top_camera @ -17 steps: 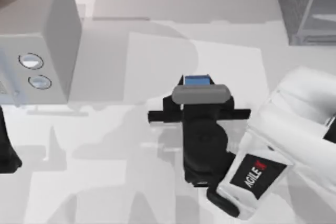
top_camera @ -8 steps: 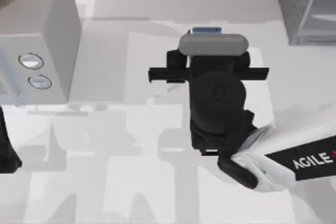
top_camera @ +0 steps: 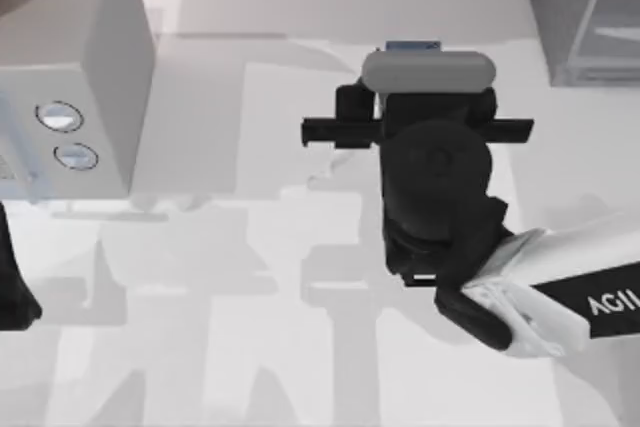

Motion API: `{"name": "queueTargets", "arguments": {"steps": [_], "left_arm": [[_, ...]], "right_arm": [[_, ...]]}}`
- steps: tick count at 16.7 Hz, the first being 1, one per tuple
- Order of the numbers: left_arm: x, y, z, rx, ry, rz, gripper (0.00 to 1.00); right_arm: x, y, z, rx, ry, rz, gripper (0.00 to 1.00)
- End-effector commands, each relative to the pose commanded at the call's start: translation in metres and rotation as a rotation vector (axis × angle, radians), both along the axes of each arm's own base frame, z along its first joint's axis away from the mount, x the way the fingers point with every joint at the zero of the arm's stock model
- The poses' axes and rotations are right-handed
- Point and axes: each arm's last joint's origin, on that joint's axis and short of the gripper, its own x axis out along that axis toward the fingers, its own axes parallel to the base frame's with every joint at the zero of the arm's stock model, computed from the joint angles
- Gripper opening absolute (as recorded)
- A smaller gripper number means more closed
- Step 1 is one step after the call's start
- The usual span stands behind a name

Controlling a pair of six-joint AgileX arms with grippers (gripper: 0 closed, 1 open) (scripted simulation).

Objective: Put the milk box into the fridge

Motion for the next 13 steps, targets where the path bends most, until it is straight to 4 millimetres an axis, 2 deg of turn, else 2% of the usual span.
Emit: {"name": "queueTargets", "arguments": {"steps": [3,6,8,10,13], "left_arm": [[0.0,0.0,0.0,0.0,0.0,0.0,1.0],[0.0,0.0,0.0,0.0,0.0,0.0,1.0],[0.0,0.0,0.0,0.0,0.0,0.0,1.0],[0.0,0.0,0.0,0.0,0.0,0.0,1.0],[0.0,0.0,0.0,0.0,0.0,0.0,1.0]], "right_arm": [[0.004,-0.038,0.024,0.004,0.015,-0.032,0.0],[-0.004,-0.092,0.057,0.022,0.018,-0.072,0.0],[-0.02,-0.133,0.075,0.036,0.014,-0.094,0.0],[-0.044,-0.172,0.085,0.047,0.006,-0.107,0.0],[-0.087,-0.218,0.083,0.054,-0.011,-0.108,0.0]]}}
